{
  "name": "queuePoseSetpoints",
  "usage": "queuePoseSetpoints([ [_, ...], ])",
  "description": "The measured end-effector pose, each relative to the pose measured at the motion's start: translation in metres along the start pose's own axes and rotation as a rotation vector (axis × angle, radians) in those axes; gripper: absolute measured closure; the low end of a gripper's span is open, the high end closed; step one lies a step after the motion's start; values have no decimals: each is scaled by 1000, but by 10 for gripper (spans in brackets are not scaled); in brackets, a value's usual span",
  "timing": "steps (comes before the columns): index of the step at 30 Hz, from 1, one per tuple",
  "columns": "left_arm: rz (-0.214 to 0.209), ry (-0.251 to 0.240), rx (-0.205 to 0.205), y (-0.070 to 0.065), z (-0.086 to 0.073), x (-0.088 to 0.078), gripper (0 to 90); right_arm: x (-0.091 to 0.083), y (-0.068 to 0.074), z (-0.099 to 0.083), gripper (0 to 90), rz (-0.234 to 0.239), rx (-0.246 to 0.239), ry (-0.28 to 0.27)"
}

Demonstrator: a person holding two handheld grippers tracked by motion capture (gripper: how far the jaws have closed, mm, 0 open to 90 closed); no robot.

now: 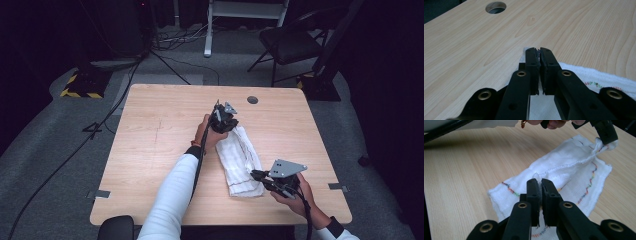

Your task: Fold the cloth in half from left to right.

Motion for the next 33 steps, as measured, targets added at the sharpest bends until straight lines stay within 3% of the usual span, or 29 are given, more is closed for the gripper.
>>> queuePoseSetpoints([
  [11,-8,6,13,-8,8,16,853,-2,-5,-13,851,-16,18,38],
  [18,10,27,22,-16,12,30,814,-2,-8,-21,846,-15,30,63],
  [25,2,35,29,-16,11,29,812,0,-10,-30,833,-13,47,93],
  [30,2,19,13,-14,9,26,765,2,-10,-36,821,-12,53,118],
  [33,5,5,3,-12,9,23,712,2,-10,-40,767,-26,55,131],
])
Point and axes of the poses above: each handheld gripper's, and its own axes: x roughly forward along the jaws, z roughly out of its top, y roughly to its left, the point moved 2 cm from there along x, roughly forward along the jaws, and after that the axes turned 6 degrees about y, right-handed, at the moved point
